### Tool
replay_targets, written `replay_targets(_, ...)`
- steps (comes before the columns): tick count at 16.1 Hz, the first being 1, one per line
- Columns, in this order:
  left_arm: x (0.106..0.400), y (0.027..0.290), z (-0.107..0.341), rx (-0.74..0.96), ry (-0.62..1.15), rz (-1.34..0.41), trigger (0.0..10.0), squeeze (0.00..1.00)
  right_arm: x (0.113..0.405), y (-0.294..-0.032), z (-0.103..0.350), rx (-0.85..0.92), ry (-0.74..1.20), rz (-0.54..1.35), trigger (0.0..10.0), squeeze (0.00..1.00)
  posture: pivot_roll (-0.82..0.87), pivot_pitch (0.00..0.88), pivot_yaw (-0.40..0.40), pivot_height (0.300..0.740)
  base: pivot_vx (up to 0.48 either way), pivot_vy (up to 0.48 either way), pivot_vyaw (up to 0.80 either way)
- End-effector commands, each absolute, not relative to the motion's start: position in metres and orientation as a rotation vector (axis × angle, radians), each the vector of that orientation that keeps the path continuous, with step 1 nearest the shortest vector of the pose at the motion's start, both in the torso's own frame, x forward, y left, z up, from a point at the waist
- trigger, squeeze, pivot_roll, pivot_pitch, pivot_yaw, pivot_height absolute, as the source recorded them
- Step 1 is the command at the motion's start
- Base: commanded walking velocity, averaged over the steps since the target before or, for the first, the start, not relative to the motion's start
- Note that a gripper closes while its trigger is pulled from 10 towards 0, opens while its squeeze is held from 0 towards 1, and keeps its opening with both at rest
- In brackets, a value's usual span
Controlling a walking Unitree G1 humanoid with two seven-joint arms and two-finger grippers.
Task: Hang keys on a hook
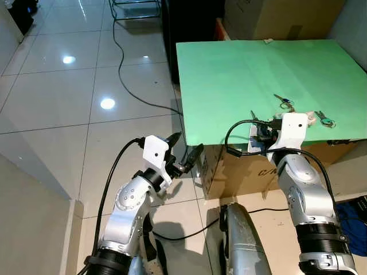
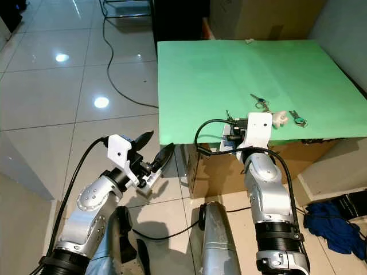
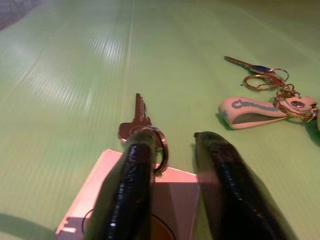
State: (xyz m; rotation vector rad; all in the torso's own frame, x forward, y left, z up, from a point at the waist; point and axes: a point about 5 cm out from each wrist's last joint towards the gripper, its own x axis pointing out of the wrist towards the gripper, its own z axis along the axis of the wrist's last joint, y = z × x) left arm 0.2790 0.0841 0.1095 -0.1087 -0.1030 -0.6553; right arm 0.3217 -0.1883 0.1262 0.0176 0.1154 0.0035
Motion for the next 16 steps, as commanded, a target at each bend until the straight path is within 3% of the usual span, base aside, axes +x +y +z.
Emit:
replay_targets(1, 0.277, 0.084, 0.107, -0.113, -0.091, -0.653, 10.0, 0.0, 0.319, -0.189, 0.118, 0.033, 0.144, 0.01, 0.0, 0.0, -0.23, 0.132, 0.035, 0.588, 0.0, 0.0, 0.0)
replay_targets(11, 0.277, 0.084, 0.106, -0.118, -0.083, -0.649, 10.0, 0.0, 0.318, -0.189, 0.118, 0.049, 0.122, 0.03, 0.0, 0.0, -0.24, 0.144, 0.036, 0.588, 0.0, 0.0, 0.0)
replay_targets(16, 0.279, 0.084, 0.105, -0.116, -0.083, -0.645, 10.0, 0.0, 0.323, -0.178, 0.165, -0.071, -0.075, 0.075, 0.0, 0.0, -0.24, 0.14, 0.037, 0.588, 0.0, 0.0, 0.0)
